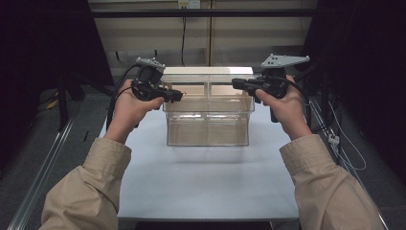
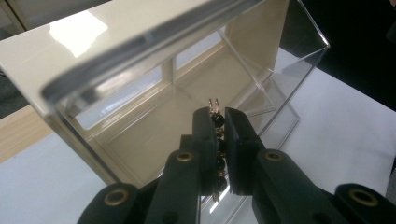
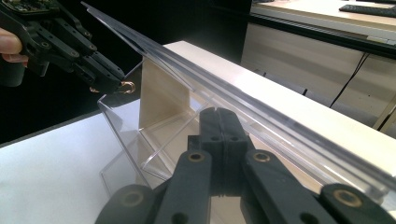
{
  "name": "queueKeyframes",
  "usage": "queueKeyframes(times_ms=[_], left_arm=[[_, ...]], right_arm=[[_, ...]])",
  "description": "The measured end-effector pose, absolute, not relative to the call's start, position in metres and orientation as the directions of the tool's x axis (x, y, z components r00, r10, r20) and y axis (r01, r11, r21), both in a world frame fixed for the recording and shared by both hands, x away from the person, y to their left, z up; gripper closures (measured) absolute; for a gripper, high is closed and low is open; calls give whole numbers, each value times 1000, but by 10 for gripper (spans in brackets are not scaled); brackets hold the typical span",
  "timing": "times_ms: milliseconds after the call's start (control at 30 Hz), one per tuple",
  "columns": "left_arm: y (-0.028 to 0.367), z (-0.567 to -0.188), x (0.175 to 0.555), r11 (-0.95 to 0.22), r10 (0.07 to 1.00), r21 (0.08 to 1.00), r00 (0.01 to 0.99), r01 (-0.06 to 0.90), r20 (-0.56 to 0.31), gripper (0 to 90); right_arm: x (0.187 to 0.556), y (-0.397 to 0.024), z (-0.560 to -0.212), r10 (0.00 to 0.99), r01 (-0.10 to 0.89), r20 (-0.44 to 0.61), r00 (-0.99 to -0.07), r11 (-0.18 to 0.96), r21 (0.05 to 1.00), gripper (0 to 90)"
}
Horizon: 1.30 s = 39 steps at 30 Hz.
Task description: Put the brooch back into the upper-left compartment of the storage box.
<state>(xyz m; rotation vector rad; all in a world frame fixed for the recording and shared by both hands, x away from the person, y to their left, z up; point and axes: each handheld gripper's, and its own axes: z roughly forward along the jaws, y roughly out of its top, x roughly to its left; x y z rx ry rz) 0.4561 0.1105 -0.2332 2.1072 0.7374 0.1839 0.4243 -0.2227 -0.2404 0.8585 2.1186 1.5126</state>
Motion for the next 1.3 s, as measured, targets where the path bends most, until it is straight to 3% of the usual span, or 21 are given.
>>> queueKeyframes(times_ms=[1300], left_arm=[[90,-231,465,-477,548,772,829,419,-111,838]], right_arm=[[426,-221,-241,676,254,37,-736,225,941,900]])
